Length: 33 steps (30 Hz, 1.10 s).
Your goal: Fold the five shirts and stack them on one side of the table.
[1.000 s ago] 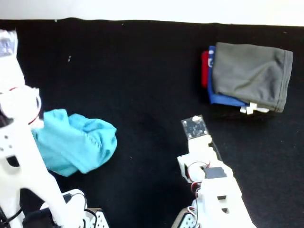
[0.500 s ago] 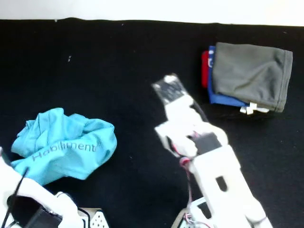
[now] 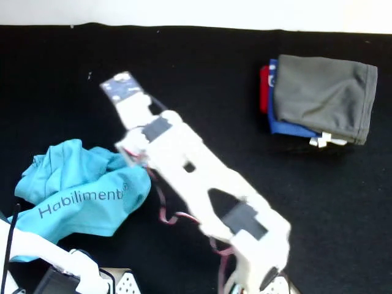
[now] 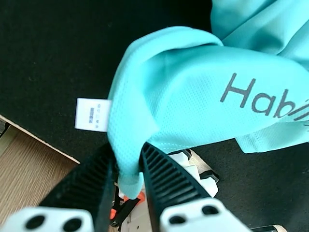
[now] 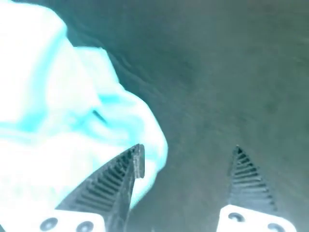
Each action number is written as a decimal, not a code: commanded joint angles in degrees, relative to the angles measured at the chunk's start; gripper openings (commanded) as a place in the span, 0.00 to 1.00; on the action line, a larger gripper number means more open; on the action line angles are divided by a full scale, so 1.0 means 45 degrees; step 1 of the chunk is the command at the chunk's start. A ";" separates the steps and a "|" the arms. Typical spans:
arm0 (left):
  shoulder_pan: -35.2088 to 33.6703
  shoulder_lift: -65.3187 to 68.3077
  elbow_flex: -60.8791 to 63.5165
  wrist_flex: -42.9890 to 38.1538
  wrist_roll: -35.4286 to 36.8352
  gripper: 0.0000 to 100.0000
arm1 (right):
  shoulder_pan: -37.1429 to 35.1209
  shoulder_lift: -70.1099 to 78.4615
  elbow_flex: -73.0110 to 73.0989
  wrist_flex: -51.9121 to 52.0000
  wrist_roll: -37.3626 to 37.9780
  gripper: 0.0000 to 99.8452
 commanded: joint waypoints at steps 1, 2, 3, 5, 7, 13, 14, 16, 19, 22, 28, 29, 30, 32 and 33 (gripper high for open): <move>-0.0166 -0.0342 -0.0107 -0.0117 -0.0234 0.01 | -0.0947 0.2510 -0.4210 0.0889 -0.0449 0.28; -0.0166 -0.0361 -0.0107 -0.0117 -0.0234 0.01 | -0.1123 0.3253 -0.5089 0.1045 -0.0449 0.28; -0.0147 -0.0361 -0.0127 -0.0117 -0.0234 0.01 | -0.1241 0.3956 -0.5890 0.1221 -0.0449 0.28; -0.0147 -0.0361 -0.0127 -0.0117 -0.0234 0.01 | -0.1436 0.5304 -0.7473 0.1573 -0.0410 0.28; -0.0166 -0.0361 -0.0127 -0.0117 -0.0234 0.01 | -0.1455 0.6496 -0.8977 0.1963 -0.0391 0.28; -0.0186 -0.0381 -0.0147 -0.0020 -0.0234 0.01 | -0.1416 0.9524 -1.2103 0.2628 -0.0078 0.27; -0.0186 -0.0381 -0.0166 0.0000 -0.0234 0.01 | -0.1416 0.9895 -1.2435 0.2823 0.0371 0.27; -0.0186 -0.0381 -0.0322 0.0000 -0.0215 0.01 | -0.1416 1.0422 -1.3040 0.3331 0.1465 0.26; -0.0068 -0.0381 -0.0811 0.0000 -0.0176 0.01 | -0.1182 1.0794 -1.3685 0.4269 0.2735 0.10; 0.0264 -0.0381 -0.1182 0.0000 -0.0176 0.01 | -0.0498 1.0930 -1.4076 0.4855 0.2930 0.03; 0.1631 -0.0342 -0.1162 0.0000 0.0254 0.01 | 0.1241 1.0872 -1.5971 0.6046 0.2930 0.01; 0.1866 -0.0322 -0.1241 0.0000 0.0801 0.01 | 0.1495 1.0872 -1.6596 0.6418 0.2930 0.01; 0.2120 -0.0322 -0.1260 0.0000 0.1465 0.01 | 0.1748 1.0872 -1.7280 0.6789 0.2930 0.01; 0.2764 -0.0361 -0.1260 0.0000 0.2657 0.01 | 0.2178 1.0872 -1.8608 0.7492 0.2930 0.01; 0.3155 -0.0361 -0.1319 0.0000 0.3184 0.01 | 0.2413 1.0872 -1.9096 0.7805 0.2930 0.01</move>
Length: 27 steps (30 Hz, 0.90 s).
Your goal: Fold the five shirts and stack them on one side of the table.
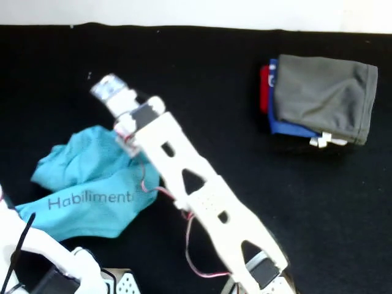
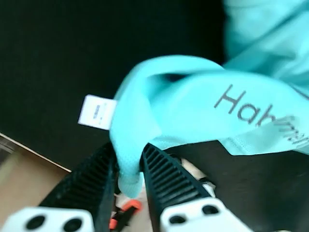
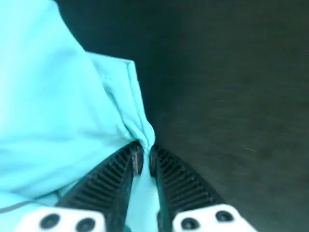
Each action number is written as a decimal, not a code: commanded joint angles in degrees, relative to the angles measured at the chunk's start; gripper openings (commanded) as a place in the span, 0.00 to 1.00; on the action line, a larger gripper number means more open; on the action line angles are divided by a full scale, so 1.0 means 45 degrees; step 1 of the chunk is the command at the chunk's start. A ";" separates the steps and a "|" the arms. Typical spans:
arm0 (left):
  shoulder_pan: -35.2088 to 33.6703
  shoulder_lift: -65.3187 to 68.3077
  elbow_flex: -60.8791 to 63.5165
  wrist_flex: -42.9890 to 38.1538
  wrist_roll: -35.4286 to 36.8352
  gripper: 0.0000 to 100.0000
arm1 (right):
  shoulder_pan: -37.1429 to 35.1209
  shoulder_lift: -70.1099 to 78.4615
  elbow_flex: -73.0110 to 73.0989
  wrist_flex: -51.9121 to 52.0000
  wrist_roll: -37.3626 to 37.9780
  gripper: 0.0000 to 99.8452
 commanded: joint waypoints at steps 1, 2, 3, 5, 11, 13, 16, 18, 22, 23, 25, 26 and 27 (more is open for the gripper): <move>0.1280 -0.0361 -0.0694 0.0000 0.1954 0.01 | 0.1104 -0.0244 -0.2335 0.0987 0.0117 0.01; 0.1651 -0.0361 -0.0928 0.0000 0.2481 0.01 | 0.1377 -0.0440 -0.2256 0.1006 0.0117 0.01; 0.2061 -0.0361 -0.1241 0.0000 0.2969 0.01 | 0.1729 -0.0713 -0.2120 0.1006 0.0117 0.01; 0.2823 -0.0361 -0.2178 0.0000 0.3634 0.01 | 0.2354 -0.1280 -0.2100 0.1006 0.0117 0.01; 0.4601 -0.0361 -0.6359 0.0156 0.4943 0.01 | 0.3839 -0.3839 -0.1983 0.1065 -0.0020 0.01; 0.5304 -0.0283 -0.7785 0.0586 0.5021 0.01 | 0.4190 -0.4777 -0.1963 0.1065 -0.0606 0.01; 0.6437 -0.0264 -0.9309 0.1114 0.5021 0.01 | 0.4425 -0.6398 -0.1162 0.1065 -0.1172 0.01; 0.6984 -0.0264 -0.9895 0.1289 0.5021 0.01 | 0.4444 -0.7668 0.0088 0.1065 -0.1563 0.01; 0.7297 -0.0264 -1.0090 0.1348 0.5001 0.01 | 0.4386 -1.0403 0.3643 0.1045 -0.2637 0.01; 0.7297 -0.0264 -0.9954 0.1348 0.5001 0.01 | 0.4366 -1.1009 0.4757 0.1045 -0.2852 0.01; 0.7297 -0.0264 -0.9328 0.1328 0.4962 0.01 | 0.4405 -1.1966 0.7121 0.1006 -0.3243 0.01; 0.7355 -0.0264 -0.8860 0.1328 0.4962 0.01 | 0.4405 -1.2278 0.8234 0.0967 -0.3360 0.01; 0.7355 -0.0264 -0.8313 0.1309 0.4943 0.01 | 0.4425 -1.2552 0.9289 0.0908 -0.3399 0.01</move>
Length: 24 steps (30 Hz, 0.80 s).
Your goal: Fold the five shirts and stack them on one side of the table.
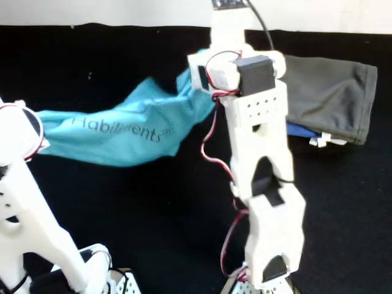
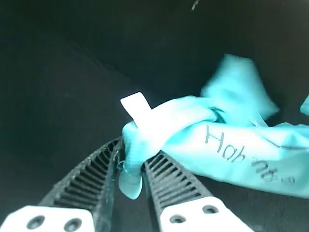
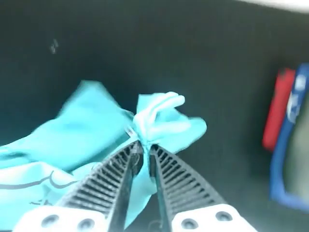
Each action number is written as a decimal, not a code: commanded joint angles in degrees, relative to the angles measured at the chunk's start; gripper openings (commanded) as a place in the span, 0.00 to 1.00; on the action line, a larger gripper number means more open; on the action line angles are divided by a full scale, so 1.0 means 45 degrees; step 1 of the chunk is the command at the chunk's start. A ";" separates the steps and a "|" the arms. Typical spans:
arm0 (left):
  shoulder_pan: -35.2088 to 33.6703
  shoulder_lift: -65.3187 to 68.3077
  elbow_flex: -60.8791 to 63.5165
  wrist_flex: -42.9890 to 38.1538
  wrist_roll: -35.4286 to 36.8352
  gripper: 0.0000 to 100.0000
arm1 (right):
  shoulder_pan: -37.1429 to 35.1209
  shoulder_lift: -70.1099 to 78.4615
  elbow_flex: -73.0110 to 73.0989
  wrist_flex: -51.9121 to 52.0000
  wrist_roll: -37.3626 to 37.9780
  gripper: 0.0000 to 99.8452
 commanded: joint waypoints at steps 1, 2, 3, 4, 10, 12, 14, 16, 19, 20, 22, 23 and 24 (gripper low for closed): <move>0.0205 -0.0244 0.1377 -0.0039 0.0059 0.01 | 0.0186 -0.1651 0.4112 -0.0186 -0.0410 0.01; 0.0205 -0.0244 0.2061 -0.0039 0.0059 0.01 | 0.0186 -0.1885 0.5089 -0.0440 -0.0410 0.01; 0.0205 -0.0244 0.2745 -0.0059 0.0039 0.01 | 0.0186 -0.2120 0.5988 -0.0694 -0.0410 0.01; 0.0205 -0.0244 0.3409 -0.0098 0.0039 0.01 | 0.0186 -0.2432 0.6945 -0.0967 -0.0430 0.01; 0.0186 -0.0244 0.6613 -0.0821 0.0039 0.01 | 0.0498 -0.4972 1.3392 -0.3233 -0.0332 0.01; 0.0186 -0.0244 0.7297 -0.0899 0.0039 0.01 | 0.0635 -0.6085 1.5717 -0.4308 -0.0234 0.01; 0.0186 -0.0244 0.7844 -0.0899 0.0039 0.01 | 0.0713 -0.7160 1.7885 -0.5187 0.0156 0.01; 0.0186 -0.0244 0.8332 -0.0899 0.0039 0.01 | 0.0752 -0.8117 1.9643 -0.5949 0.0293 0.01; 0.0186 -0.0244 0.8957 -0.0899 0.0020 0.01 | 0.0752 -0.9270 2.1382 -0.6515 0.0781 0.01; 0.0186 -0.0244 0.9094 -0.0899 0.0020 0.01 | 0.0694 -0.9563 2.1636 -0.6535 0.1094 0.01; 0.0186 -0.0244 0.9250 -0.0899 0.0020 0.01 | 0.0654 -1.0051 2.1695 -0.6418 0.1680 0.02; 0.0166 -0.0244 0.9250 -0.0899 0.0020 0.01 | 0.0557 -1.0305 2.1695 -0.6418 0.1915 0.04; 0.0166 -0.0244 0.9231 -0.0899 0.0020 0.01 | 0.0518 -1.0540 2.1636 -0.6418 0.2129 0.08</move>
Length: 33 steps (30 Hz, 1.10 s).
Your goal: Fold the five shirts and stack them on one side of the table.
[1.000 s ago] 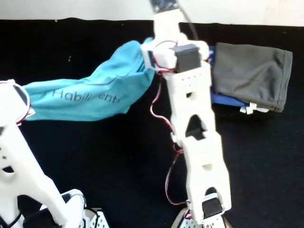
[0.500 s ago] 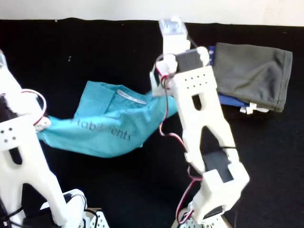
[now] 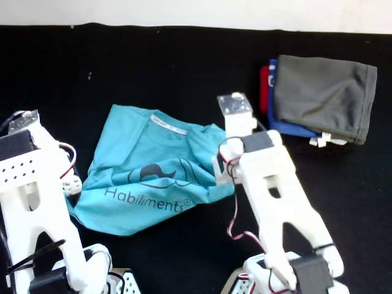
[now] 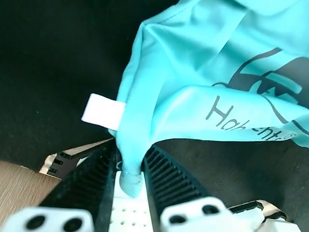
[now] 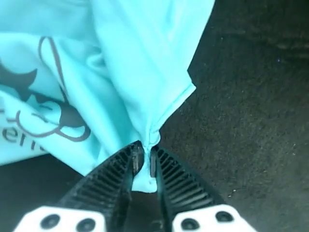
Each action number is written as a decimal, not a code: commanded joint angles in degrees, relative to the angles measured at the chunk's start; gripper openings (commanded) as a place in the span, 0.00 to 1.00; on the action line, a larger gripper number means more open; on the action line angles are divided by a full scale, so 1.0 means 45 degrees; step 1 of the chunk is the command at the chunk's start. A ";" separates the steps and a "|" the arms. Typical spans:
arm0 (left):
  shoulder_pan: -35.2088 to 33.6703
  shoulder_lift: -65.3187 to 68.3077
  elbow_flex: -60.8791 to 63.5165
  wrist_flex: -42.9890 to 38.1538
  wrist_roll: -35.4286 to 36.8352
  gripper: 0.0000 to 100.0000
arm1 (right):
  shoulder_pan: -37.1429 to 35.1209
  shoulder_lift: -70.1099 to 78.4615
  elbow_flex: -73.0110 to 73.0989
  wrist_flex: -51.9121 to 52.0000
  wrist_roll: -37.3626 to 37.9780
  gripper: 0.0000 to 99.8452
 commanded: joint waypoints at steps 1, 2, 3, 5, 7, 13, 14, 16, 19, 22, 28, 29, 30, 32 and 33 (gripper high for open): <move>0.0049 -0.0244 -0.0049 -0.0137 0.0039 0.01 | -0.0107 -0.1162 -0.0166 -0.0186 0.0723 0.13; 0.0049 -0.0244 -0.0068 -0.0137 0.0039 0.01 | -0.0166 -0.1358 -0.0440 -0.0186 0.0703 0.18; 0.0049 -0.0244 -0.0068 -0.0137 0.0039 0.01 | -0.0186 -0.1553 -0.0733 -0.0186 0.0703 0.23; 0.0029 -0.0244 -0.0049 -0.0117 0.0039 0.01 | -0.0244 -0.1748 -0.1592 -0.0186 0.0703 0.27; -0.0010 -0.0264 -0.0049 -0.0059 0.0039 0.01 | -0.0244 -0.1690 -0.2589 -0.0322 0.0684 0.25; -0.1162 -0.0303 -0.0107 -0.0059 0.0039 0.01 | -0.1612 0.0928 -0.5480 -0.1670 0.0723 0.24; -0.1416 -0.0283 -0.0107 -0.0059 0.0039 0.01 | -0.1885 0.1690 -0.6105 -0.1729 0.0703 0.24; -0.1866 -0.0264 -0.0127 -0.0059 0.0039 0.01 | -0.2393 0.3390 -0.7433 -0.1827 0.0703 0.24; -0.2413 -0.0283 -0.0127 -0.0059 -0.0117 0.01 | -0.3175 0.6261 -0.9563 -0.1827 0.0723 0.24; -0.3175 -0.0342 -0.0127 -0.0020 -0.0742 0.01 | -0.3780 0.9055 -1.2005 -0.1729 0.0703 0.24; -0.4679 -0.0342 -0.0107 -0.0039 -0.1407 0.01 | -0.4933 1.3431 -1.6420 -0.1729 0.0703 0.24; -0.4698 -0.0342 -0.0107 -0.0039 -0.1407 0.01 | -0.5128 1.4076 -1.6987 -0.1729 0.0703 0.24; -0.4698 -0.0342 -0.0107 -0.0039 -0.1407 0.01 | -0.5304 1.4740 -1.7592 -0.1729 0.0723 0.24; -0.4698 -0.0342 -0.0107 -0.0039 -0.1407 0.01 | -0.5558 1.5873 -1.8725 -0.1729 0.0723 0.24; -0.4698 -0.0342 -0.0127 -0.0039 -0.1407 0.01 | -0.5636 1.6361 -1.9292 -0.1729 0.0742 0.24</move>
